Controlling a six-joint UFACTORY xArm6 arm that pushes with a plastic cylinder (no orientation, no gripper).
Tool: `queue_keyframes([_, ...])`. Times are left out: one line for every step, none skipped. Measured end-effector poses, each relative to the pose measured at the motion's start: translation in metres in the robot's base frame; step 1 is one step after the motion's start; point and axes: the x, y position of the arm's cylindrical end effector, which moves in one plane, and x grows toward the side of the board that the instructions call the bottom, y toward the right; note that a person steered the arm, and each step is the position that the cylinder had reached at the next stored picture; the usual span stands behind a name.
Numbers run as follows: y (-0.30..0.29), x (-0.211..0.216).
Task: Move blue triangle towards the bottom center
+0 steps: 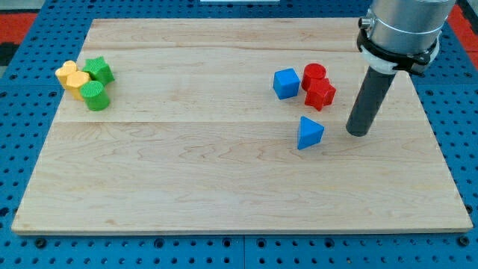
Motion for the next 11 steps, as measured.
queue_keyframes([-0.033,0.006])
queue_keyframes([-0.047,0.011])
queue_keyframes([-0.074,0.011])
queue_keyframes([-0.102,0.011])
queue_keyframes([-0.096,0.032])
queue_keyframes([-0.093,0.046])
queue_keyframes([-0.101,0.037])
queue_keyframes([-0.106,0.026])
queue_keyframes([-0.106,0.029])
queue_keyframes([-0.122,0.035])
queue_keyframes([-0.146,0.041])
